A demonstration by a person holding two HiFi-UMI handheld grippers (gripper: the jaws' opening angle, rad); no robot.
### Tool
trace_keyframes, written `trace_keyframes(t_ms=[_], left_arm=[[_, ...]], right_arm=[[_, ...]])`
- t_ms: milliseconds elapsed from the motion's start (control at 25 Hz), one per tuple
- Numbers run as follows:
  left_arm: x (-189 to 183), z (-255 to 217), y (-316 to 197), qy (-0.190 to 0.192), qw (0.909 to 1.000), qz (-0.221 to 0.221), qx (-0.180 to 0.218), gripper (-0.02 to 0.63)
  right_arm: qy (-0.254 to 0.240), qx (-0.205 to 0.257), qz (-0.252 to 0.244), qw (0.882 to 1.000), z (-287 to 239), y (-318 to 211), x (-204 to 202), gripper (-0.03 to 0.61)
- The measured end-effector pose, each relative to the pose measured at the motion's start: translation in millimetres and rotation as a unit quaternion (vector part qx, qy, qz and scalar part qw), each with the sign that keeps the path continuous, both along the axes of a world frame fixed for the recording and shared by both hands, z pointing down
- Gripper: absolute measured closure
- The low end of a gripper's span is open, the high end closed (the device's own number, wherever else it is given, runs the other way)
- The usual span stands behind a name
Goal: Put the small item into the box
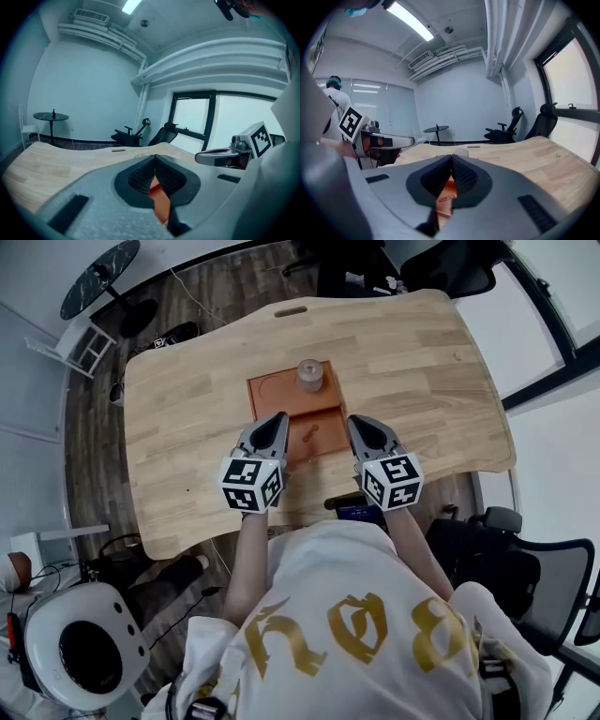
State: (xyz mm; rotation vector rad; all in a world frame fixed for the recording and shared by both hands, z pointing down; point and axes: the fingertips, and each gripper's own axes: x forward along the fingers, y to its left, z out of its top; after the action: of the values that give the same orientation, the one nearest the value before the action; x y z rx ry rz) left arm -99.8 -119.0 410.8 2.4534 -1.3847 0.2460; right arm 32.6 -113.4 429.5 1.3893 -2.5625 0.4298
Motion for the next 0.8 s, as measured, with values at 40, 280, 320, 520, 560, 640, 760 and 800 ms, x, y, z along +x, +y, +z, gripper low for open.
trace_keyframes(t_ms=[40, 280, 320, 520, 560, 640, 760, 800], left_arm=[[0, -3, 2, -0.005, 1.0000, -0.002, 0.007, 0.603], [-2, -9, 10, -0.008, 0.9996, -0.018, 0.022, 0.603], [-1, -10, 11, -0.010, 0.9995, -0.017, 0.024, 0.603], [6, -11, 15, -0.006, 0.9996, -0.011, 0.025, 0.604], [7, -11, 15, -0.007, 0.9996, -0.010, 0.025, 0.603], [9, -11, 15, -0.010, 0.9996, -0.008, 0.025, 0.603], [8, -10, 15, -0.011, 0.9997, -0.007, 0.022, 0.603], [8, -9, 15, -0.011, 0.9997, -0.007, 0.021, 0.603]], right_arm=[[0.000, 0.001, 0.001, 1.000, -1, 1, 1, 0.566], [-0.002, 0.006, 0.004, 1.000, -6, 14, 5, 0.566], [-0.003, 0.008, 0.005, 1.000, -6, 16, 6, 0.566], [-0.013, 0.007, 0.007, 1.000, -7, 22, 10, 0.566], [-0.013, 0.007, 0.007, 1.000, -7, 22, 11, 0.566], [-0.015, 0.007, 0.008, 1.000, -6, 22, 12, 0.566], [-0.019, 0.004, 0.011, 1.000, -5, 22, 13, 0.566], [-0.019, 0.004, 0.012, 1.000, -4, 22, 14, 0.566]])
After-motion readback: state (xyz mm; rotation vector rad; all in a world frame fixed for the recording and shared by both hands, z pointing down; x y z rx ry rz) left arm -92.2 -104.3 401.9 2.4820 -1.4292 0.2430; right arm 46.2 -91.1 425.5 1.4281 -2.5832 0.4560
